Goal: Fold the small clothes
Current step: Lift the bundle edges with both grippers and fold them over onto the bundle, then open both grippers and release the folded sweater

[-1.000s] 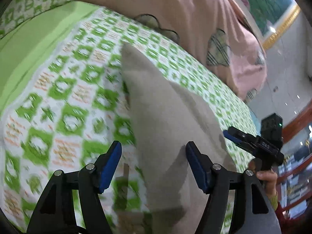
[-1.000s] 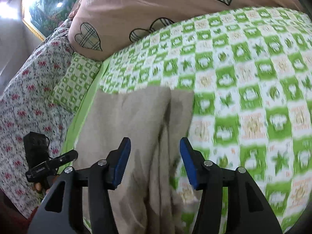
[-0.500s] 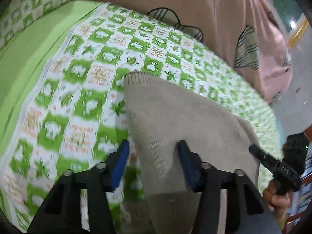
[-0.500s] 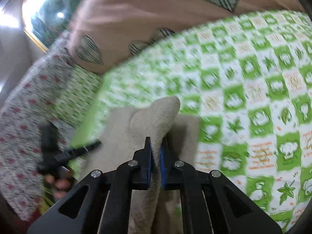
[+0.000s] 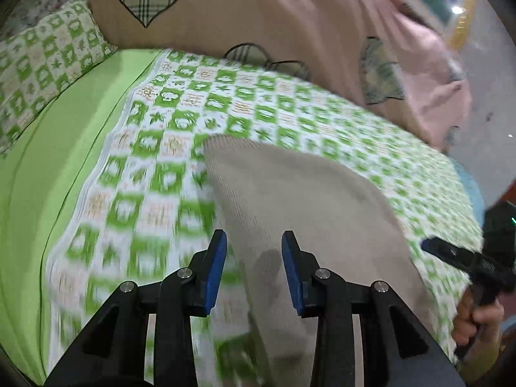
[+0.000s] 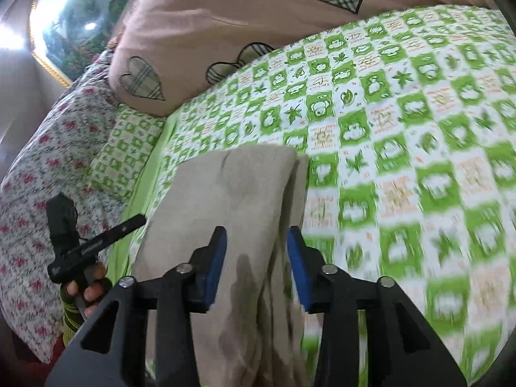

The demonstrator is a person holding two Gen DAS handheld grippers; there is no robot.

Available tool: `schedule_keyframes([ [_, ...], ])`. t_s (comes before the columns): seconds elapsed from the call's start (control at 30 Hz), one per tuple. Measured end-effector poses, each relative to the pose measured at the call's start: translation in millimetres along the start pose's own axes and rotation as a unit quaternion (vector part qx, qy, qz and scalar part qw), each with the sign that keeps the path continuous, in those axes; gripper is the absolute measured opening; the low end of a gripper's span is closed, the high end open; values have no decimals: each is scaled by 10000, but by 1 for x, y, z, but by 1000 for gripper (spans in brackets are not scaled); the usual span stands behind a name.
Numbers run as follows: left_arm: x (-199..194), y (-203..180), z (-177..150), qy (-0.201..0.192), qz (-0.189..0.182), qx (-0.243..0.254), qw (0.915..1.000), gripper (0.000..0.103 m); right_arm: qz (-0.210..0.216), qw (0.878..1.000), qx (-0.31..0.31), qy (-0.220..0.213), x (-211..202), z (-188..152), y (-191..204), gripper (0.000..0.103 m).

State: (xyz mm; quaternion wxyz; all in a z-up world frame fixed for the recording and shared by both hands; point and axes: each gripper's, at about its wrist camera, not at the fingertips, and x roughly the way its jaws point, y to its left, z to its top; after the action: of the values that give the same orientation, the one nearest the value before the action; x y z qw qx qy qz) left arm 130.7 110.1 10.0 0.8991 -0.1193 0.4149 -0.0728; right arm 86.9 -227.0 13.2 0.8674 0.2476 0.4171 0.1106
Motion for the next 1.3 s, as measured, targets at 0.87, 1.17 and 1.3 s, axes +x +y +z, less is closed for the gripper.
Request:
schedule_keyframes([
  [0.87, -43, -38, -164, 179, 598, 483, 9969, 30, -16, 9973, -506, 532, -12, -100, 14, 11],
  [1.17, -54, -56, -174, 36, 1489, -78, 9888, 7, -148, 9958, -883, 217, -39, -87, 19, 6],
  [1.3, -43, -40, -181, 372, 1528, -342, 9870, 2, -725, 9909, -946, 632, -9, -105, 3, 6],
])
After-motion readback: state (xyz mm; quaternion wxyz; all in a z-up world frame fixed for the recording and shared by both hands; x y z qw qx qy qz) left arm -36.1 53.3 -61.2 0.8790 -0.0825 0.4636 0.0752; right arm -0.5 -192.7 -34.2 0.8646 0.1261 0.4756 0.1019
